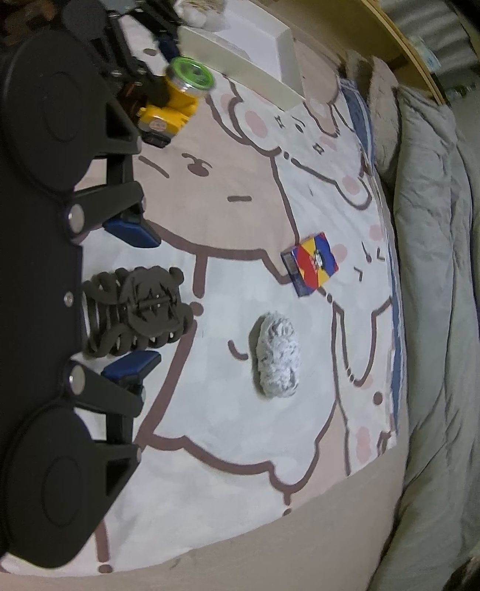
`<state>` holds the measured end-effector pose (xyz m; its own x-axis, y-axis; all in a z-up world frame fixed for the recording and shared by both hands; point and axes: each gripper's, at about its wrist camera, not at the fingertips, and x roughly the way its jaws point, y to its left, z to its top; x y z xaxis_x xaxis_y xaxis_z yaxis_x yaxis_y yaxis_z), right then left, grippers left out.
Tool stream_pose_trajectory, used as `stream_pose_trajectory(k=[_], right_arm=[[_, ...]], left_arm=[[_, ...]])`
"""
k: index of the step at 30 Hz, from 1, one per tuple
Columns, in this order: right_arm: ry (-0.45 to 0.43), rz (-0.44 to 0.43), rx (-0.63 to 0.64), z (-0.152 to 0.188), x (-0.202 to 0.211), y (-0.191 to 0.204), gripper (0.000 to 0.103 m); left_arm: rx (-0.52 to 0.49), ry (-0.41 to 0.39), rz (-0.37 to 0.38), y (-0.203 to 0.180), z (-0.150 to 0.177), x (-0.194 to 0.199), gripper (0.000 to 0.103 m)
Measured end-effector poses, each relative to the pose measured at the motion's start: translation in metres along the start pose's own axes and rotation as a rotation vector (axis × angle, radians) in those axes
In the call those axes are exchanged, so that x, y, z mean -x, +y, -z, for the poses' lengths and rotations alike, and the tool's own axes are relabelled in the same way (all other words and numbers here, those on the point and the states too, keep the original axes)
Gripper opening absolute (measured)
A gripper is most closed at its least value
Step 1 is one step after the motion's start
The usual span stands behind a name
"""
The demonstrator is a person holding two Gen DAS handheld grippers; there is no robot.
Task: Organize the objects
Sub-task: 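Lift the yellow headlamp with the left tool while the right tool lifts the claw clip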
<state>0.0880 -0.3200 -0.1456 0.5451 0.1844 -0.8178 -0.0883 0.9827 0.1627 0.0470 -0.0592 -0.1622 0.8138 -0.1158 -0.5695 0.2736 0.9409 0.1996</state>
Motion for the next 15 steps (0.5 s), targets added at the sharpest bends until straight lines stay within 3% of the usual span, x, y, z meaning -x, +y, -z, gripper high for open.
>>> stream_pose_trajectory(k=[5,11,15], right_arm=[[0.02,0.019,0.128,0.004,-0.009,0.015,0.067],[0.039,0.059,0.171,0.003,-0.021,0.023,0.067],[0.04,0.082,0.177,0.001,-0.027,0.02,0.046]], left_arm=[[0.026,0.001,-0.001,0.001,-0.004,-0.007,0.044],[0.014,0.016,0.008,0.0,-0.008,-0.011,0.043],[0.03,0.034,0.03,0.005,-0.011,-0.011,0.042]])
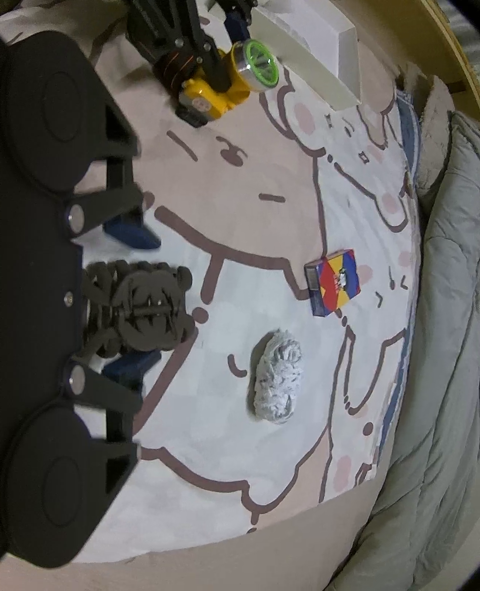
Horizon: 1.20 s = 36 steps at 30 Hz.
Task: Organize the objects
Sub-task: 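Lift the yellow headlamp with the left tool while the right tool lifts the claw clip, then carry the headlamp and claw clip over the white box lid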
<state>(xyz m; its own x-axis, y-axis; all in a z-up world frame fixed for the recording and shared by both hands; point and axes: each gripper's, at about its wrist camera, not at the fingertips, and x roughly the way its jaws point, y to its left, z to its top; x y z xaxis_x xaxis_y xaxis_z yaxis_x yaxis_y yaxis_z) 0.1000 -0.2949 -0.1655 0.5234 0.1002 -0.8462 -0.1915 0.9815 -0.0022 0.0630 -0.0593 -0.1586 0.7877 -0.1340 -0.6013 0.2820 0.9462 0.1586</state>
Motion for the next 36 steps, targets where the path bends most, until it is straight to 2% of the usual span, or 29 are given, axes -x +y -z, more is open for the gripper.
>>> stream_pose_trajectory(k=[3,11,21,36], right_arm=[[-0.005,-0.003,-0.027,-0.003,0.003,-0.005,0.046],[-0.103,0.002,-0.095,-0.016,0.027,-0.007,0.046],[-0.155,-0.002,-0.132,-0.034,0.045,0.002,0.046],[-0.243,-0.039,-0.147,-0.064,0.07,0.038,0.046]], left_arm=[[0.018,0.015,0.02,0.005,-0.003,0.001,0.042],[0.059,0.041,0.06,0.017,-0.013,0.007,0.042],[0.143,-0.008,0.103,0.036,-0.037,0.027,0.042],[0.235,-0.081,0.082,0.094,-0.081,0.048,0.042]])
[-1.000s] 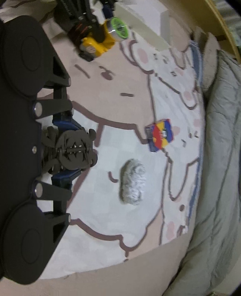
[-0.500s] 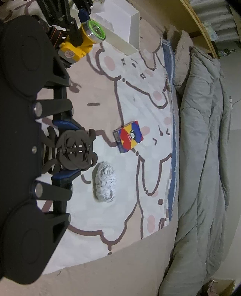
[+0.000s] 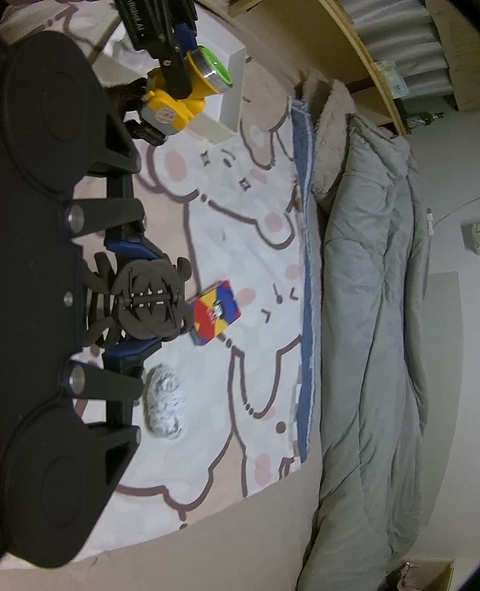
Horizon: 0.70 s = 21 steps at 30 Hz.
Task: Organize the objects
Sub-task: 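Carry the headlamp and claw clip over the white box lid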
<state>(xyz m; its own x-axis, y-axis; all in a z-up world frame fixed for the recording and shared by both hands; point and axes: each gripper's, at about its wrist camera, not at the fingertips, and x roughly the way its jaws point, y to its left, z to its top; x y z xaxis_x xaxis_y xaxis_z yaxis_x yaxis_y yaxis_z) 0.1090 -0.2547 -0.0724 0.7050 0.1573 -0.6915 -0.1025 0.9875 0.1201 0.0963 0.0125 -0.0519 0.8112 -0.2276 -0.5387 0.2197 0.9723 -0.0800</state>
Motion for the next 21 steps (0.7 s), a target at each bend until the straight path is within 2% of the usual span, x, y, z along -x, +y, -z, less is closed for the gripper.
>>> stream_pose_trajectory(k=[6,13,21], right_arm=[[-0.032,-0.021,-0.021,-0.015,0.003,0.019,0.046],[-0.085,-0.052,-0.049,-0.033,0.008,0.04,0.046],[-0.083,-0.096,-0.039,-0.042,0.0,0.069,0.046]], left_arm=[[0.045,-0.034,-0.018,0.026,-0.023,0.01,0.042],[0.092,-0.113,-0.051,0.064,-0.052,0.032,0.042],[0.188,-0.211,-0.143,0.119,-0.08,0.052,0.042]])
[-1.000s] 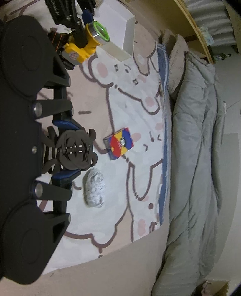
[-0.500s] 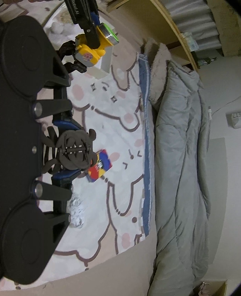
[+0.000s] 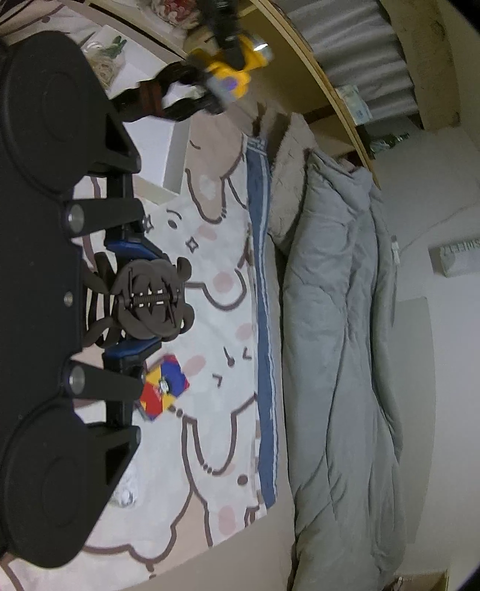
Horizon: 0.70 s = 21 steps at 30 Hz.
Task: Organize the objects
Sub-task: 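Carry the headlamp and claw clip over the white box lid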
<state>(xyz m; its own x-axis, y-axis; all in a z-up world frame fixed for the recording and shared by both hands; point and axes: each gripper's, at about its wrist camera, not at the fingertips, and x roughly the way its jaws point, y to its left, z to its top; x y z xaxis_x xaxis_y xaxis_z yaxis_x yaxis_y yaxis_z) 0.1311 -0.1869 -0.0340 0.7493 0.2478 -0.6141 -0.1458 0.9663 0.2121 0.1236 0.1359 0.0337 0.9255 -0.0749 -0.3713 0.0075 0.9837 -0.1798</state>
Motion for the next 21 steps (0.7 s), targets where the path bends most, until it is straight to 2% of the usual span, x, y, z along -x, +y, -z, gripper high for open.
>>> stream_pose_trajectory(k=[4,9,15,21], right_arm=[[0.026,-0.016,0.029,0.002,-0.011,0.017,0.046],[0.054,-0.054,0.068,0.003,-0.022,0.04,0.046],[0.063,-0.107,0.097,0.002,-0.034,0.076,0.046],[0.072,-0.173,0.129,-0.001,-0.05,0.12,0.046]], left_arm=[[0.027,-0.008,-0.062,0.034,-0.012,-0.005,0.042],[0.117,0.011,-0.147,0.089,-0.015,-0.012,0.042],[0.167,-0.018,-0.239,0.143,-0.008,-0.014,0.042],[0.164,-0.037,-0.295,0.176,0.004,-0.021,0.042]])
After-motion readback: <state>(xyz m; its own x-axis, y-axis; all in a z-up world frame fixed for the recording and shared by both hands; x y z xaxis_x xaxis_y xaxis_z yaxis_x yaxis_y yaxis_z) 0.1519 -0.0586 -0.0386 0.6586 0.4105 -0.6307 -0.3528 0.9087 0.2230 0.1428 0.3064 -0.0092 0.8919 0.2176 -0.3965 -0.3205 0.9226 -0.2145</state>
